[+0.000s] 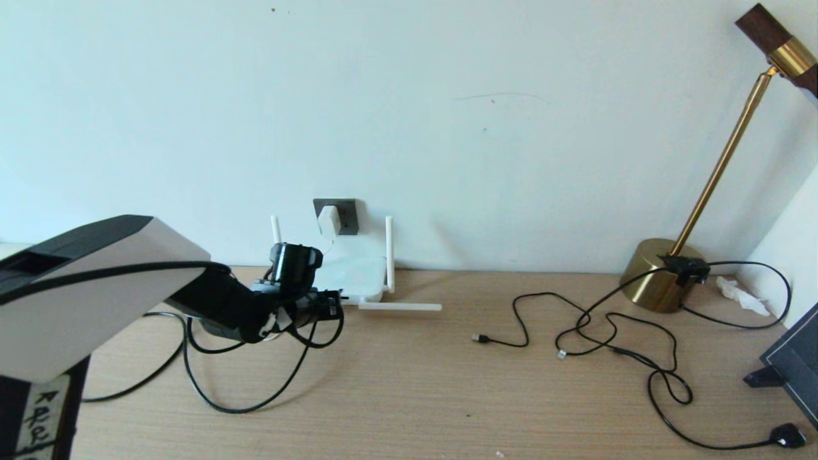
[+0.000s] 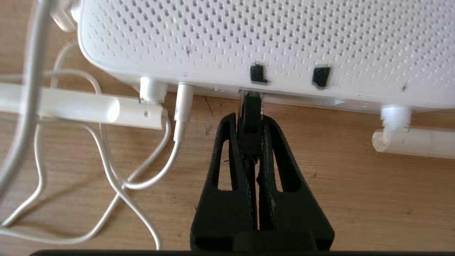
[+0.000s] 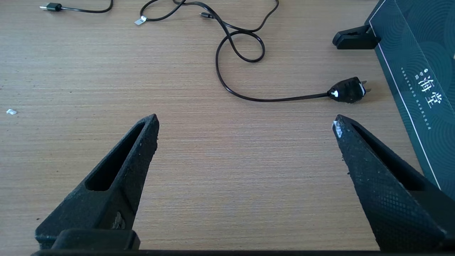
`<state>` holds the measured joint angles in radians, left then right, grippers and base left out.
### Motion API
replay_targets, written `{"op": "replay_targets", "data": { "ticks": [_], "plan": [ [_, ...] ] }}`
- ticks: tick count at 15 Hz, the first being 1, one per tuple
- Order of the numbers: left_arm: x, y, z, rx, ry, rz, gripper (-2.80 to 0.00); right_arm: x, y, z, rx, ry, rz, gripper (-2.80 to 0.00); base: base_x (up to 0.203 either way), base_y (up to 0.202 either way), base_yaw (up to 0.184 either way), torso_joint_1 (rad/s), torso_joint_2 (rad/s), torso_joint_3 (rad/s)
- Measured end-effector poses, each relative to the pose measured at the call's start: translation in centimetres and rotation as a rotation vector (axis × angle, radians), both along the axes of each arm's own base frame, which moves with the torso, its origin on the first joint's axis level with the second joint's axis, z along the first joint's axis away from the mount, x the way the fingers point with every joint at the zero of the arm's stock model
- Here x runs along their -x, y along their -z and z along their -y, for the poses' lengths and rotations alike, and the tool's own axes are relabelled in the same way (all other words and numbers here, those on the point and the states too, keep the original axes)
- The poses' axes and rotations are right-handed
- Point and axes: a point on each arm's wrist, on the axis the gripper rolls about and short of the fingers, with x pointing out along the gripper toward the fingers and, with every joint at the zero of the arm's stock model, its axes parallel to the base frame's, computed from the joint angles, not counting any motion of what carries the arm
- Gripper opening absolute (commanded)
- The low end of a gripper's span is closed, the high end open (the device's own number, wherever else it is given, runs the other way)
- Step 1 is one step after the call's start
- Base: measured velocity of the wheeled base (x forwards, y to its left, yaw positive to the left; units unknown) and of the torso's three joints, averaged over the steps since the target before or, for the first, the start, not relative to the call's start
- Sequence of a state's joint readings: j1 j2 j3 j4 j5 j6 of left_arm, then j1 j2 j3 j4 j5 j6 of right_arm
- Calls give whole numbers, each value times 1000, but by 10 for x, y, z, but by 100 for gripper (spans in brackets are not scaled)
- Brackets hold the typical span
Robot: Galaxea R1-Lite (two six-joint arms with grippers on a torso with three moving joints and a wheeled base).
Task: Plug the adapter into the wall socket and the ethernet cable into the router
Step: Plug cable into router interface
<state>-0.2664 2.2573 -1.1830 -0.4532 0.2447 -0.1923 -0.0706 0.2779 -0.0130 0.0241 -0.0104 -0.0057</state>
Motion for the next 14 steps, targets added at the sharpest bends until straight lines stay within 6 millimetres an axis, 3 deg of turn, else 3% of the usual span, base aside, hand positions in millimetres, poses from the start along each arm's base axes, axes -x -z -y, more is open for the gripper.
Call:
{"op": "replay_targets", "data": {
  "ticks": [14],
  "plan": [
    [0, 7, 0, -6, 1, -22, -280, 0, 0, 0, 0, 0, 0, 0, 0, 0, 0, 0, 0, 0]
  ]
}}
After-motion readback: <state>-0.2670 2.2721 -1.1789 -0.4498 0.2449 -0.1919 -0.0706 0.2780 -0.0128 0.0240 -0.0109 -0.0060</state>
